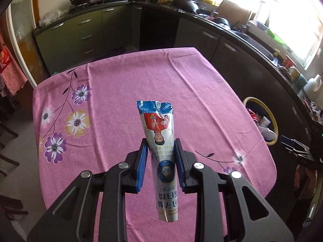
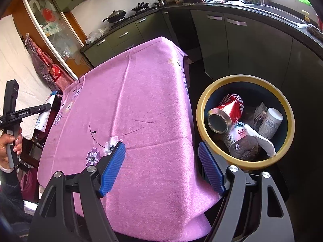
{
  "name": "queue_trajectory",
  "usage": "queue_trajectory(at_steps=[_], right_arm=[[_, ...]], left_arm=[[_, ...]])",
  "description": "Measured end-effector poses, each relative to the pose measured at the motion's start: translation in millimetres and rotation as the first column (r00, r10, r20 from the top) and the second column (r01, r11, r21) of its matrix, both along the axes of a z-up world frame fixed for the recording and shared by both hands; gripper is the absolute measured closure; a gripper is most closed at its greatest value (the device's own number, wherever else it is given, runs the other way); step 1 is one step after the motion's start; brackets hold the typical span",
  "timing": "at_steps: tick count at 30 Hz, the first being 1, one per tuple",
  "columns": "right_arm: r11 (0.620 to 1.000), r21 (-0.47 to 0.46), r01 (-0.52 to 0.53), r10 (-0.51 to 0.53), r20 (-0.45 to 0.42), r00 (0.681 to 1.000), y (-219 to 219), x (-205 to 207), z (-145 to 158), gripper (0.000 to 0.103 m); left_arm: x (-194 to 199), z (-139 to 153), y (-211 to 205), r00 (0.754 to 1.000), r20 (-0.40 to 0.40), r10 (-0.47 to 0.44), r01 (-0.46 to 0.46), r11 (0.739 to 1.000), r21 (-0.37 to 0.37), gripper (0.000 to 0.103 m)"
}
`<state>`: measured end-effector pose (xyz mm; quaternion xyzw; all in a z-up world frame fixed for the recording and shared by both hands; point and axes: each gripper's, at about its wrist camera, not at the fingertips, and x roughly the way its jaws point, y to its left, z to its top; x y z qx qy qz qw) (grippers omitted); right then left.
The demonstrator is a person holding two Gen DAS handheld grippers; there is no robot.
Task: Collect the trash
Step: 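Carry the tube over the bin and open the left gripper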
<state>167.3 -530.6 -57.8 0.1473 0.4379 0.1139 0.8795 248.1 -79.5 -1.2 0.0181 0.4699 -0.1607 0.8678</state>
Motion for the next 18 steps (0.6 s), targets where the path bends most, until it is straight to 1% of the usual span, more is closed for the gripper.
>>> queue_trajectory(at_steps=[4, 7, 9, 13, 14, 16, 18], right_arm=[[1.000, 0.003, 0.020, -0.020, 0.005, 1.000, -3.6, -6.5, 0.8, 0.028], [0.999, -0.006, 0.050, -0.050, 0.013, 0.999, -12.2, -13.9, 2.7, 0.028], [0.997, -0.025, 0.079, -0.078, 0.022, 0.997, -21.1, -20.0, 5.6, 0.028], [0.988, -0.052, 0.147, -0.145, 0.042, 0.989, -44.1, -35.2, 11.2, 0.027], [0.985, -0.057, 0.162, -0.160, 0.047, 0.986, -49.9, -39.2, 12.1, 0.024], [0.980, -0.066, 0.188, -0.185, 0.054, 0.981, -60.3, -47.3, 12.9, 0.024], [0.976, -0.071, 0.206, -0.202, 0.056, 0.978, -68.9, -54.2, 12.1, 0.024]], left_arm=[[-25.7, 17.1, -31.7, 0.994, 0.041, -0.104, 0.105, 0.994, -0.006, 0.077], [-39.1, 26.0, -54.4, 0.982, 0.060, -0.180, 0.181, 0.984, -0.004, 0.077], [-45.5, 30.8, -73.0, 0.969, 0.062, -0.237, 0.239, 0.971, -0.020, 0.077], [-47.2, 34.3, -118.9, 0.934, 0.052, -0.353, 0.356, 0.934, -0.045, 0.077], [-45.7, 33.1, -132.4, 0.924, 0.048, -0.379, 0.381, 0.923, -0.045, 0.077], [-39.8, 28.1, -164.9, 0.898, 0.033, -0.438, 0.439, 0.897, -0.049, 0.077], [-31.6, 18.0, -198.2, 0.874, 0.001, -0.486, 0.485, 0.872, -0.062, 0.077]])
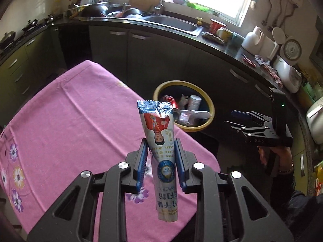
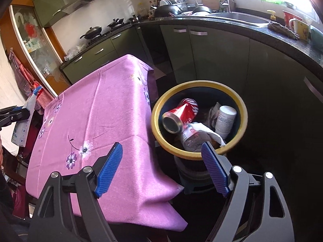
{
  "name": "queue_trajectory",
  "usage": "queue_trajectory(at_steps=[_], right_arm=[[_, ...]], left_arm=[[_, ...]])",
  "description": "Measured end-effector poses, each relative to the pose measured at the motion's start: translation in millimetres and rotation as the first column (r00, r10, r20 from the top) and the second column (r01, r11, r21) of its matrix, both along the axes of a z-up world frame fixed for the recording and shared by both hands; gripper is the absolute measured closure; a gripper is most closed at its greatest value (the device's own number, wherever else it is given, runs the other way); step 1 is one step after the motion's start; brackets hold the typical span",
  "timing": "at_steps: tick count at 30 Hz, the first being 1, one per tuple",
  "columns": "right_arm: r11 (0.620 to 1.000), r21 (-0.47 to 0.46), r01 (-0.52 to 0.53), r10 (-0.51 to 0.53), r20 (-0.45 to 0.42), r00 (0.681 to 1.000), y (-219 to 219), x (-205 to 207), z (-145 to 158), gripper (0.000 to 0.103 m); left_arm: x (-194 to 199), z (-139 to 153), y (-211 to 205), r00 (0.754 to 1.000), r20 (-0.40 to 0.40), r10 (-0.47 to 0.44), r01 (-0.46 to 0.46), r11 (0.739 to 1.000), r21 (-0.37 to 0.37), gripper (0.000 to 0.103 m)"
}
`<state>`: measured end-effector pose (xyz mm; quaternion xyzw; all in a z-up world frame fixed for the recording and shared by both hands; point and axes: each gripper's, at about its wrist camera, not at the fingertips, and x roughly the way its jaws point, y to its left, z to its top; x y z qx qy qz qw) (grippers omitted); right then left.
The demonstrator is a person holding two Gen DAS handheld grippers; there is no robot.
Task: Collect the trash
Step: 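Carry the tube over the bin and open the left gripper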
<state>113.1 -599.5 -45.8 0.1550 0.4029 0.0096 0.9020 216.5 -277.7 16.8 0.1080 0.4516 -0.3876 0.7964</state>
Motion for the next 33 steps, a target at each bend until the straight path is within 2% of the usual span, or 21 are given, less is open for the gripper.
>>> queue_trajectory(at_steps=[5, 11, 15, 20, 21, 22, 23, 25, 27, 30, 33], right_arm=[[0.999, 0.022, 0.048, -0.049, 0.001, 0.999, -25.0, -16.7, -6.9, 0.024], [0.992, 0.050, 0.117, -0.117, -0.018, 0.993, -54.8, -35.0, -20.2, 0.024], [0.986, 0.068, 0.155, -0.153, -0.037, 0.988, -71.9, -42.9, -29.6, 0.024], [0.981, 0.082, 0.176, -0.172, -0.054, 0.984, -84.4, -43.9, -38.6, 0.024], [0.981, 0.083, 0.177, -0.172, -0.055, 0.983, -85.5, -43.1, -39.6, 0.024], [0.981, 0.085, 0.176, -0.172, -0.056, 0.984, -86.3, -41.9, -40.4, 0.024], [0.981, 0.087, 0.175, -0.170, -0.055, 0.984, -86.0, -41.5, -40.2, 0.024], [0.982, 0.087, 0.169, -0.165, -0.050, 0.985, -83.7, -40.3, -38.2, 0.024], [0.983, 0.084, 0.163, -0.159, -0.043, 0.986, -80.6, -40.3, -35.5, 0.024], [0.986, 0.076, 0.149, -0.146, -0.036, 0.989, -73.5, -41.5, -32.7, 0.023], [0.989, 0.083, 0.123, -0.121, -0.029, 0.992, -62.2, -39.4, -30.4, 0.023]], left_arm=[[31.8, -29.9, -94.7, 0.991, -0.076, -0.106, 0.108, 0.994, 0.020, 0.077], [67.7, -73.9, -196.3, 0.978, -0.144, -0.149, 0.162, 0.984, 0.080, 0.077], [83.6, -102.0, -244.3, 0.974, -0.157, -0.160, 0.182, 0.974, 0.134, 0.077], [96.4, -131.2, -282.6, 0.973, -0.170, -0.158, 0.191, 0.961, 0.200, 0.076], [99.5, -135.4, -287.2, 0.973, -0.169, -0.155, 0.189, 0.960, 0.209, 0.074], [100.6, -138.6, -290.1, 0.975, -0.164, -0.152, 0.186, 0.959, 0.215, 0.067], [102.9, -140.5, -292.5, 0.977, -0.155, -0.146, 0.179, 0.959, 0.222, 0.055], [107.6, -139.9, -290.4, 0.984, -0.123, -0.130, 0.156, 0.962, 0.225, 0.047], [104.9, -131.9, -280.1, 0.986, -0.105, -0.128, 0.148, 0.967, 0.210, 0.044], [89.8, -110.9, -250.4, 0.990, -0.052, -0.132, 0.139, 0.974, 0.178, 0.036], [64.8, -82.9, -201.8, 0.992, 0.026, -0.123, 0.119, 0.985, 0.121, 0.027]])
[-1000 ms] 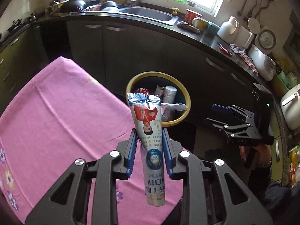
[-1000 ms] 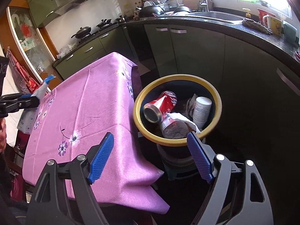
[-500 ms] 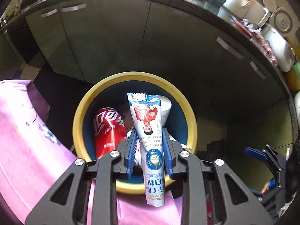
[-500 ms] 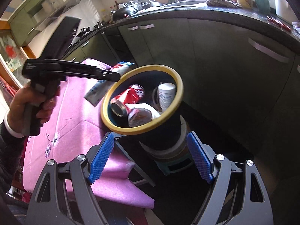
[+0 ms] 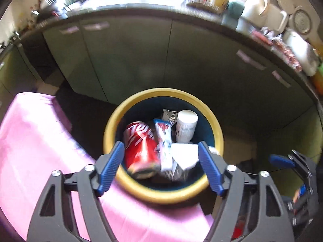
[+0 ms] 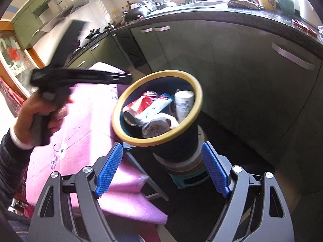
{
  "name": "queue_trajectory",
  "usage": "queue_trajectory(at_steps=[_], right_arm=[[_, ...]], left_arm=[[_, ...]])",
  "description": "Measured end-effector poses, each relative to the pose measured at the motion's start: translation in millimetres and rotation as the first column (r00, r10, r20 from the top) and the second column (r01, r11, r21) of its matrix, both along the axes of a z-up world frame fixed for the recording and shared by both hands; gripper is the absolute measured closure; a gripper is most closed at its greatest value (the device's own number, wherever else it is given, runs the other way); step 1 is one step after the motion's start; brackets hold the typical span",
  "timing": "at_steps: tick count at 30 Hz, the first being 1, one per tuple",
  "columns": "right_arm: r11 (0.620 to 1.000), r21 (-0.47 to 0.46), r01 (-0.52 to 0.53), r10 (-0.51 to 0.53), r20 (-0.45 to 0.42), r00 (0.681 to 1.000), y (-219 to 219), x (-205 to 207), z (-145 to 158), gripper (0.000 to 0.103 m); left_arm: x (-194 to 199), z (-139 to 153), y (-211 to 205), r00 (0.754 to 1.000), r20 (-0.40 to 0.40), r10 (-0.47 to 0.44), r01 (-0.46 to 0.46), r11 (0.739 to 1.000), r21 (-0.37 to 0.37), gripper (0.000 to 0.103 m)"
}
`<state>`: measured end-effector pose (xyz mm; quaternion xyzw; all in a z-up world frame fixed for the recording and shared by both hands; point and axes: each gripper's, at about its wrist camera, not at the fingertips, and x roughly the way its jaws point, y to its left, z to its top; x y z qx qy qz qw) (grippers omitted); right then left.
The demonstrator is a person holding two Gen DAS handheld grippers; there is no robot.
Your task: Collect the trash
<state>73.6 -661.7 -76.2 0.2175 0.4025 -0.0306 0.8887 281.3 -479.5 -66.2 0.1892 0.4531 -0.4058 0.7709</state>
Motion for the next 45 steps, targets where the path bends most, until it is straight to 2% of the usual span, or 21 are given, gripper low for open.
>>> queue_trajectory(at_steps=[2, 5, 8, 10, 13, 15, 17, 19, 22, 26, 29, 31, 33, 34, 38, 45], right_arm=[[1.000, -0.001, -0.027, 0.027, 0.003, 1.000, 11.2, 2.2, 1.9, 0.022], [0.997, -0.009, -0.075, 0.075, 0.010, 0.997, 32.6, 6.8, 6.9, 0.022], [0.992, -0.038, -0.122, 0.123, 0.025, 0.992, 58.0, 10.7, 15.2, 0.020], [0.986, -0.072, -0.149, 0.152, 0.038, 0.988, 76.4, 11.5, 22.0, 0.016], [0.976, -0.101, -0.192, 0.199, 0.062, 0.978, 102.9, 11.0, 30.3, 0.006], [0.967, -0.123, -0.223, 0.233, 0.078, 0.969, 121.4, 9.2, 37.2, 0.005], [0.959, -0.159, -0.235, 0.251, 0.089, 0.964, 137.3, 7.6, 44.4, 0.005], [0.949, -0.205, -0.239, 0.264, 0.105, 0.959, 154.0, 3.3, 52.2, 0.005], [0.928, -0.280, -0.246, 0.296, 0.151, 0.943, 179.3, -9.4, 68.1, 0.005], [0.902, -0.359, -0.241, 0.323, 0.189, 0.927, 206.4, -31.0, 87.9, 0.005], [0.919, -0.342, -0.198, 0.292, 0.250, 0.923, 209.0, -48.4, 104.0, 0.005], [0.929, -0.325, -0.179, 0.273, 0.273, 0.922, 205.6, -57.1, 112.1, 0.005], [0.931, -0.330, -0.158, 0.259, 0.286, 0.923, 206.5, -65.4, 118.5, 0.005], [0.929, -0.340, -0.144, 0.250, 0.292, 0.923, 207.9, -69.1, 121.0, 0.005], [0.927, -0.363, -0.098, 0.223, 0.321, 0.920, 207.9, -82.5, 128.3, 0.005], [0.917, -0.389, -0.087, 0.226, 0.327, 0.918, 211.2, -87.3, 129.6, 0.005]], left_arm=[[-21.2, 18.4, 40.7, 0.999, 0.045, 0.017, -0.014, 0.998, -0.057, 0.020], [-49.8, 46.7, 108.1, 0.988, 0.124, 0.089, -0.073, 0.989, -0.129, 0.014], [-77.1, 70.4, 180.3, 0.954, 0.213, 0.212, -0.172, 0.967, -0.188, 0.010], [-97.9, 81.4, 226.3, 0.927, 0.239, 0.290, -0.236, 0.944, -0.231, 0.009], [-129.6, 93.7, 295.3, 0.866, 0.267, 0.423, -0.348, 0.892, -0.288, 0.007], [-152.6, 99.5, 338.9, 0.798, 0.290, 0.528, -0.435, 0.838, -0.328, 0.007], [-174.6, 101.6, 372.3, 0.742, 0.299, 0.600, -0.496, 0.791, -0.357, 0.007], [-193.3, 99.4, 397.5, 0.699, 0.293, 0.652, -0.550, 0.752, -0.362, 0.007], [-216.4, 95.4, 420.7, 0.649, 0.280, 0.708, -0.599, 0.702, -0.385, 0.007], [-244.7, 90.5, 439.5, 0.560, 0.329, 0.761, -0.661, 0.649, -0.376, 0.007], [-260.6, 93.3, 450.5, 0.502, 0.363, 0.785, -0.685, 0.617, -0.387, 0.007], [-271.9, 97.6, 456.6, 0.478, 0.381, 0.791, -0.678, 0.609, -0.412, 0.007], [-279.9, 103.9, 458.9, 0.465, 0.382, 0.798, -0.665, 0.600, -0.445, 0.007], [-281.7, 106.1, 460.2, 0.467, 0.376, 0.801, -0.655, 0.599, -0.461, 0.007], [-284.5, 110.3, 457.9, 0.499, 0.350, 0.793, -0.623, 0.609, -0.491, 0.007], [-291.9, 110.1, 446.1, 0.510, 0.373, 0.775, -0.602, 0.632, -0.488, 0.007]])
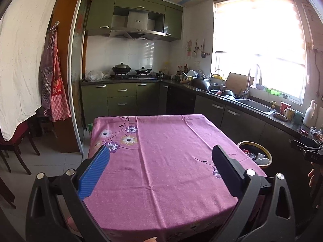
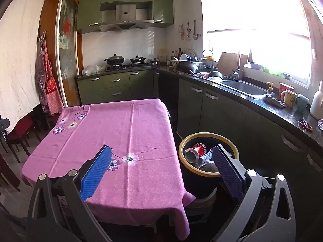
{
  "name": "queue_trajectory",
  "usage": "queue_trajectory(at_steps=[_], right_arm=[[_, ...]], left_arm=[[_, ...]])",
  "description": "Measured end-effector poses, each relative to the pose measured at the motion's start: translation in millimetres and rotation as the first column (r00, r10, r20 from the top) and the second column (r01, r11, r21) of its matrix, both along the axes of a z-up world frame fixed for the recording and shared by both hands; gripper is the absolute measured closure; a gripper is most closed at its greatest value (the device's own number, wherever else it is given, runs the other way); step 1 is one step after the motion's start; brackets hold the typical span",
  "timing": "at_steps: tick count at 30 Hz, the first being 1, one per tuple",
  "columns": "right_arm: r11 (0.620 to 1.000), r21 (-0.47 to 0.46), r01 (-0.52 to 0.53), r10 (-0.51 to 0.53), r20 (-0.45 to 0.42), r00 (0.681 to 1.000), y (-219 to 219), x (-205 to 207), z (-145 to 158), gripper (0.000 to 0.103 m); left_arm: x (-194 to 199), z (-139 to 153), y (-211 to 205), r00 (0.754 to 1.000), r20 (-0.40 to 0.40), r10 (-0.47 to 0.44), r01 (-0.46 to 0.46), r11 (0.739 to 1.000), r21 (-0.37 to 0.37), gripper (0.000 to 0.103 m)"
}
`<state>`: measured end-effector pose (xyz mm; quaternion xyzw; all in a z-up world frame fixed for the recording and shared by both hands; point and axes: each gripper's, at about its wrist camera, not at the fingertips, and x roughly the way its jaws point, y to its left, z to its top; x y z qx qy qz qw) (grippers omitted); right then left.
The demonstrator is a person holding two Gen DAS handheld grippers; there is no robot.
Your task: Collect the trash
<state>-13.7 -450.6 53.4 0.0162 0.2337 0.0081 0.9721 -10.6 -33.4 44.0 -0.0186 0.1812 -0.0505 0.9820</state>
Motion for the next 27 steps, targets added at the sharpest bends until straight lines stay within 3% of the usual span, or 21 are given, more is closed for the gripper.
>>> queue_trajectory(at_steps=[16, 27], right_arm=[[1.000, -0.008, -0.002, 0.002, -0.019, 1.000, 0.4, 10.3, -7.9, 0.005], [1.000, -0.011, -0.010, 0.010, -0.024, 1.000, 2.8, 13.0, -8.8, 0.005]], left_arm=[[5.8, -4.9, -6.3, 0.998, -0.017, -0.064, 0.063, 0.998, -0.030, 0.007], [8.9, -8.3, -5.4, 0.998, -0.027, -0.051, 0.050, 0.998, -0.023, 0.007]])
